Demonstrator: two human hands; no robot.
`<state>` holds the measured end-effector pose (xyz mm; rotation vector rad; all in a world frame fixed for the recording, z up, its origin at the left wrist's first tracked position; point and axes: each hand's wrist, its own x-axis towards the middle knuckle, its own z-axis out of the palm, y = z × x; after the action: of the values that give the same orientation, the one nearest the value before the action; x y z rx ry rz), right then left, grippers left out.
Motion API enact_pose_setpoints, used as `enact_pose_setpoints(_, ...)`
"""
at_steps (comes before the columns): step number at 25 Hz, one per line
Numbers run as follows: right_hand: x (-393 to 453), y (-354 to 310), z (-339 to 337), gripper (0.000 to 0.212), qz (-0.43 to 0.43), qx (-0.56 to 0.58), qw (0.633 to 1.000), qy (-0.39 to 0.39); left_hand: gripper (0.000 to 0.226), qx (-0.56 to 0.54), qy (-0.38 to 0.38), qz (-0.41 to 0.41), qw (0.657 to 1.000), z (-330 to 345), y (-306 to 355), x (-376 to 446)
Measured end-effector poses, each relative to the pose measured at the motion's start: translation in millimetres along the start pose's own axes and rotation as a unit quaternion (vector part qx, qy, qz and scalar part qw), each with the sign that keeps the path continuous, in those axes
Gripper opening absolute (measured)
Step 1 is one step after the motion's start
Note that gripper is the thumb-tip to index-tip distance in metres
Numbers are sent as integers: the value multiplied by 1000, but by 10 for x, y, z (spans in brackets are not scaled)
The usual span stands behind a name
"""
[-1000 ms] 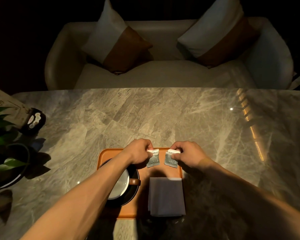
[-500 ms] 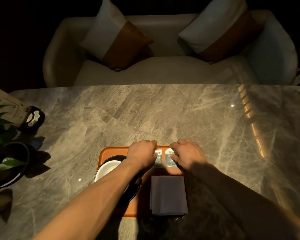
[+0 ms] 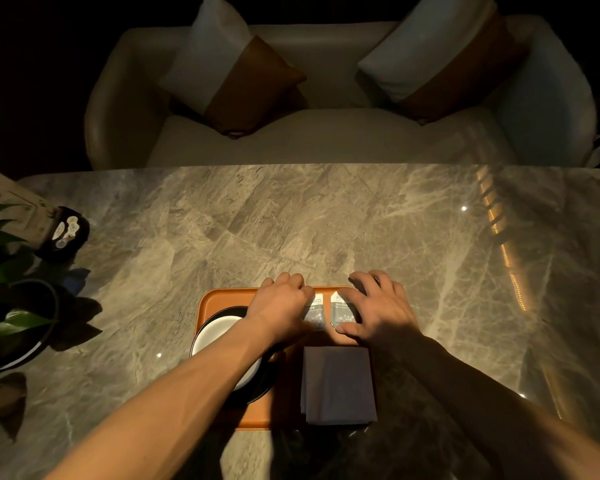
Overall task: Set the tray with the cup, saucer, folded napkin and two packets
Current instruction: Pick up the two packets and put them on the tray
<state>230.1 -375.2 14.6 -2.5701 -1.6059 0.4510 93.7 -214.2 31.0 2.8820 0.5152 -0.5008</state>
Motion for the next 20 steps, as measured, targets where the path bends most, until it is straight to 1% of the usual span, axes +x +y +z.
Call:
enact_pose_setpoints(2,5,-8,26,69,14,6,1000,-6,62,29,15,9,999,33,14,-5)
enact_pose_setpoints(6,7,20,69,68,28,-3,999,-16,63,60,24,24,998,87,39,11)
enact_pose_setpoints(13,-19,12,91,70,55,18,998,-19,61,27,31,2,999,190,37,15)
enact_pose_setpoints(20,-123,-18,95,69,53,13,998,30,64,-12,32,-13,999,212,22,51)
